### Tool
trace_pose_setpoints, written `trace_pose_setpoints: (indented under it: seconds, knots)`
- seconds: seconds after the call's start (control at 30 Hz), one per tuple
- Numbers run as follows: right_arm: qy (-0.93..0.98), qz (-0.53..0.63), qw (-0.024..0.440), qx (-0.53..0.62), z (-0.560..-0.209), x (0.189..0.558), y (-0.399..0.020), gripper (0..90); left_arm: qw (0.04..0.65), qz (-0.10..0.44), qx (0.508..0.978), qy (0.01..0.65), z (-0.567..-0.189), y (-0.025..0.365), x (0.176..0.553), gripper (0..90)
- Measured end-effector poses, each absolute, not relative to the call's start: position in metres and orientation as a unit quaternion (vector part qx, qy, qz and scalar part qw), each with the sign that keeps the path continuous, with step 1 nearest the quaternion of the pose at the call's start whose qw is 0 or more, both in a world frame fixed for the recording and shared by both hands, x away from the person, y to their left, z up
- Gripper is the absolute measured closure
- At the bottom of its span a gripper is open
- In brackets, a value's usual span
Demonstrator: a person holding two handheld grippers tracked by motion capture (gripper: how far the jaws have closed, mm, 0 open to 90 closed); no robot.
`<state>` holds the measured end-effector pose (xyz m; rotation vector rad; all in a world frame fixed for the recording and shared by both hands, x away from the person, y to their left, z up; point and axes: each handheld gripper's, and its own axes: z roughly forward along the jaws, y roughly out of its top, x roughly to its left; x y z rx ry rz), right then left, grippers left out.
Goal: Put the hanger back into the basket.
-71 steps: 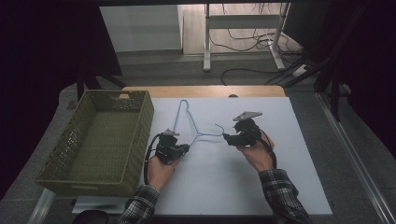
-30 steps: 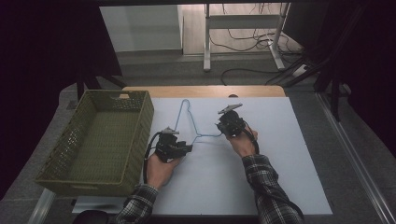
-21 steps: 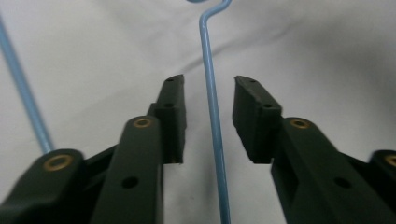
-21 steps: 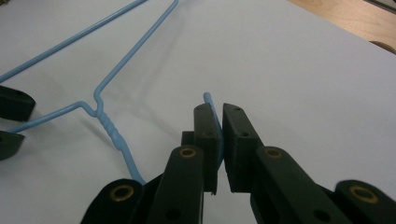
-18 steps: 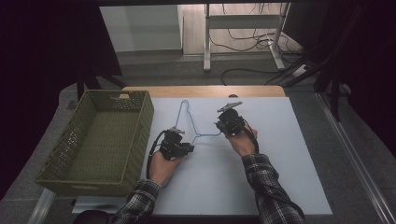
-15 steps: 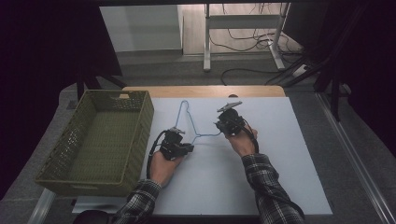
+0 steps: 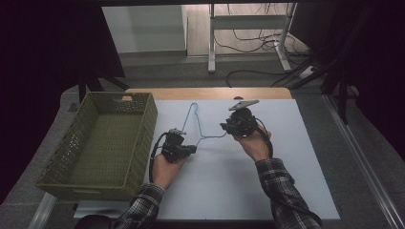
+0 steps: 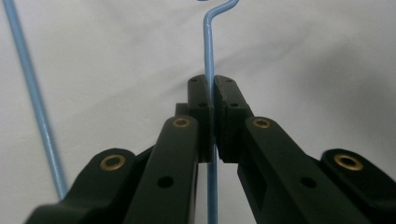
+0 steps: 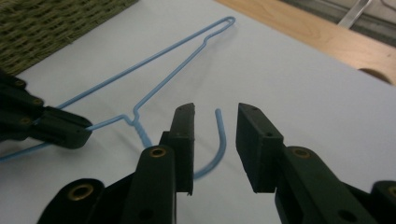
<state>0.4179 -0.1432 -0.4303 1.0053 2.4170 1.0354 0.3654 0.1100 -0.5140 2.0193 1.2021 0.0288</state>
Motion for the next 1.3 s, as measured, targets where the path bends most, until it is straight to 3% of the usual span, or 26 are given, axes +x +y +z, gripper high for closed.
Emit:
trace_pose_setpoints:
  seconds: [0.1,0.37,0.5,0.9,1.13,1.17,1.2,1.3]
  knots:
    - [0.849,0.365,0.166,0.344,-0.422,0.403,-0.155,61.0,0.398,0.004,0.784,0.476,-0.511,0.113,0.365,86.9]
    - [0.846,0.372,0.154,0.349,-0.434,0.389,-0.169,57.9,0.413,-0.007,0.776,0.477,-0.506,0.118,0.364,86.9]
    - [0.848,0.392,0.129,0.332,-0.449,0.391,-0.159,56.5,0.42,-0.009,0.772,0.477,-0.503,0.119,0.363,86.9]
    - [0.848,0.426,0.121,0.29,-0.462,0.399,-0.126,57.7,0.43,-0.016,0.767,0.476,-0.502,0.121,0.36,86.9]
    - [0.843,0.451,0.098,0.278,-0.467,0.405,-0.116,64.9,0.435,-0.021,0.767,0.471,-0.503,0.122,0.359,86.8]
    - [0.844,0.451,0.104,0.272,-0.468,0.405,-0.114,71.4,0.437,-0.023,0.766,0.47,-0.502,0.122,0.359,86.7]
    - [0.844,0.451,0.104,0.272,-0.468,0.405,-0.114,71.4,0.437,-0.023,0.766,0.47,-0.502,0.122,0.359,86.7]
    - [0.84,0.465,0.1,0.262,-0.464,0.404,-0.111,83.6,0.438,-0.022,0.768,0.468,-0.501,0.122,0.357,85.9]
